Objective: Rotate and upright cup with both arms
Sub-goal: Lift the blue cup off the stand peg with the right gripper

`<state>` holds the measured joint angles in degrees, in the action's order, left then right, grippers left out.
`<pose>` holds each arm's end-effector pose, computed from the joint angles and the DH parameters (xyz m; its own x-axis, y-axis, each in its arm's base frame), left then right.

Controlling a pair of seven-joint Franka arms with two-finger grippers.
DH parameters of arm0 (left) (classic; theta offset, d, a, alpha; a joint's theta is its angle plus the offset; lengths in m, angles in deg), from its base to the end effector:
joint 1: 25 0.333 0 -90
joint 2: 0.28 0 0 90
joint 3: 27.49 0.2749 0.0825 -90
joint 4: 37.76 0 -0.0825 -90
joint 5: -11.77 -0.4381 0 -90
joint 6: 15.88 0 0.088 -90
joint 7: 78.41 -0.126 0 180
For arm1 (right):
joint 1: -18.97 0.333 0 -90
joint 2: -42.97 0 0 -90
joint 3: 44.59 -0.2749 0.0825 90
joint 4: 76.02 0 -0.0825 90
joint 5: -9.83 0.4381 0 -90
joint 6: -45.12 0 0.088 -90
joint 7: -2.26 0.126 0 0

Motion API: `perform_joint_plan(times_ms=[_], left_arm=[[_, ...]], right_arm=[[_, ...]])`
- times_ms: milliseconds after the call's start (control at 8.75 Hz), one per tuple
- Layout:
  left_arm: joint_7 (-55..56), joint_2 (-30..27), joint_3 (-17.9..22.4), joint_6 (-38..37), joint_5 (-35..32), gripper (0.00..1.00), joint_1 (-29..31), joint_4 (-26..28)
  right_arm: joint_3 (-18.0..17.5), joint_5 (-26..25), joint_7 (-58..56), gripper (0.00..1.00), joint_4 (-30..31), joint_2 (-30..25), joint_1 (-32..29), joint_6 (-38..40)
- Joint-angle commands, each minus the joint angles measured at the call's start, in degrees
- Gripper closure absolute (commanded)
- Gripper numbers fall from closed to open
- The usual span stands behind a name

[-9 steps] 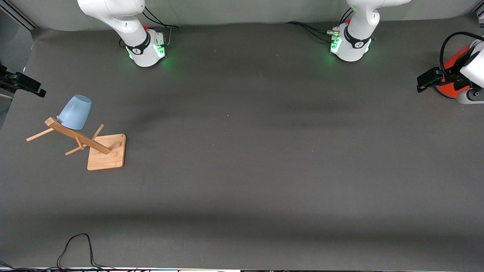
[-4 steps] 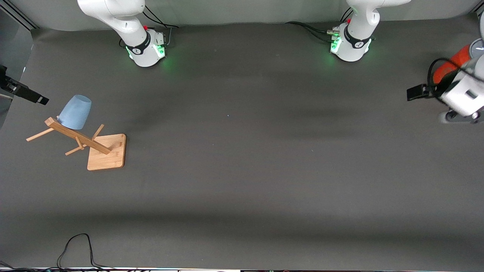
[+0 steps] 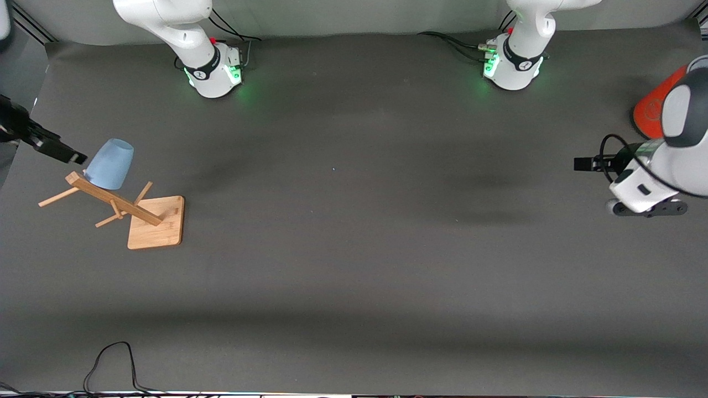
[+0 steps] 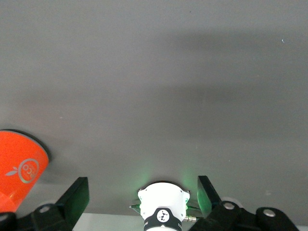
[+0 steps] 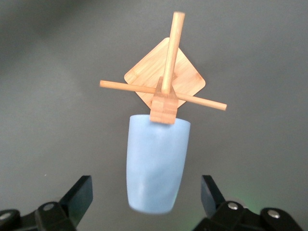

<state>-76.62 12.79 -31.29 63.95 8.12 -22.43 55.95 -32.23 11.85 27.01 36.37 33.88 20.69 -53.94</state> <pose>0.6073 -0.0024 0.3829 0.8924 0.0180 -0.4509 -0.0102 -0.9981 -0.0601 0.5528 -0.1029 0.4629 0.8103 -0.5775 -0.0991 -0.5825 -0.8123 -0.0292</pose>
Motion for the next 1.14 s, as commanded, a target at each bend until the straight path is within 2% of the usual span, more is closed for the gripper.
perform_joint_plan(times_ms=[0, 229, 686, 800, 914, 1029], left_arm=[[0.2, 2.8, 0.4, -1.3, -1.0, 0.00, -1.0, -4.1], [-0.2, 4.8, 0.4, -1.3, -1.5, 0.00, -0.3, -5.6], [0.4, 4.9, 0.2, 0.0, -3.6, 0.00, -1.2, -5.7], [0.3, 4.9, 0.1, 0.1, -3.6, 0.00, -1.2, -5.7], [0.1, 4.9, 0.2, 0.1, -3.6, 0.00, -1.2, -5.7], [0.1, 4.9, 0.2, 0.1, -3.6, 0.00, -1.1, -5.7]], right_arm=[[0.5, 0.5, 1.5, 0.00, 8.5, -3.1, 0.5, -7.4], [0.7, 0.5, 1.5, 0.00, 14.2, -3.6, 0.5, -13.2], [0.7, 0.5, 1.5, 0.02, 15.2, -2.8, 0.5, -14.6], [0.7, 0.5, 1.5, 0.26, 15.2, -3.0, 0.5, -14.5], [0.7, 0.5, 1.4, 0.41, 15.2, -3.0, 0.5, -14.5], [0.7, 0.5, 1.4, 0.45, 15.1, -3.0, 0.5, -14.5]])
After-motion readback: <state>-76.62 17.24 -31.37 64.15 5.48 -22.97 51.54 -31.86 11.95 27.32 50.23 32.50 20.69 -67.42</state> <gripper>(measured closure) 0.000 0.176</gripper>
